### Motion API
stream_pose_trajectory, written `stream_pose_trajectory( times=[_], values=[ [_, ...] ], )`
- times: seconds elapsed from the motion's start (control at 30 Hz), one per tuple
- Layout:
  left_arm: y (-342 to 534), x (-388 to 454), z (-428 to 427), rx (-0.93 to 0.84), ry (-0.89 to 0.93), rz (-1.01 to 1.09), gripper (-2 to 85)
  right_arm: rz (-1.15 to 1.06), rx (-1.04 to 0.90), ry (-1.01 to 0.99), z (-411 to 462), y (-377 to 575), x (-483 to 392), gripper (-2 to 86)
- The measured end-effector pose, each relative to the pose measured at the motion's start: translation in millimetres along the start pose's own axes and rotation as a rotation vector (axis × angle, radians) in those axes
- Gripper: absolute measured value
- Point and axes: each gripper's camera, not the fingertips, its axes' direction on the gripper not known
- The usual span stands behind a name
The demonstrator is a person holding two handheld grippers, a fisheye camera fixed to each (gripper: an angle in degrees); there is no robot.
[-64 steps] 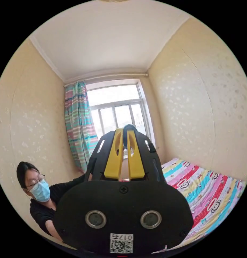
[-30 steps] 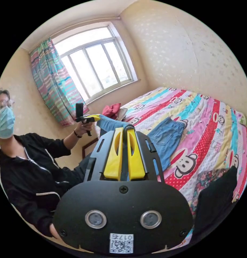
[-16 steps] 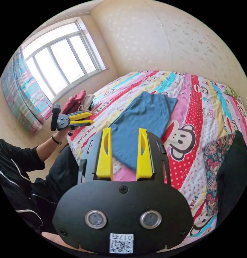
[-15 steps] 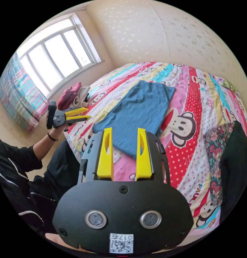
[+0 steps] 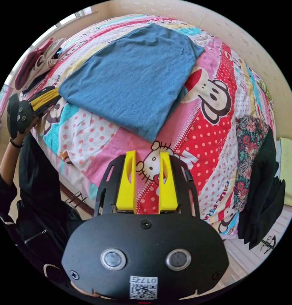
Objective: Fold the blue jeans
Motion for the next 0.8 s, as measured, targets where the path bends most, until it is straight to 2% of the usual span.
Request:
stream_pose_trajectory(
  times=[0.17, 0.43, 0.57, 0.67, 0.73, 0.8],
  values=[
    [9, 11, -18, 0.017, -0.009, 0.003, -1.0, -0.003, -0.063, -0.042, -1, -2, -6, 11.7],
    [38, 53, -51, 0.086, -0.219, 0.043, -0.9, -0.003, -0.144, 0.069, -1, 5, -38, 11.5],
    [55, 68, -64, 0.132, -0.318, 0.054, -0.7, 0.028, -0.172, -0.001, -1, 16, -28, 11.4],
    [74, 73, -77, 0.200, -0.365, 0.052, -0.6, 0.039, -0.166, -0.013, -4, 31, -27, 11.3],
    [99, 81, -92, 0.329, -0.462, 0.032, -0.6, 0.051, -0.149, -0.010, -6, 43, -27, 11.2],
    [119, 88, -100, 0.412, -0.472, 0.084, -0.6, 0.061, -0.119, -0.005, -8, 59, -27, 11.2]
  ],
)
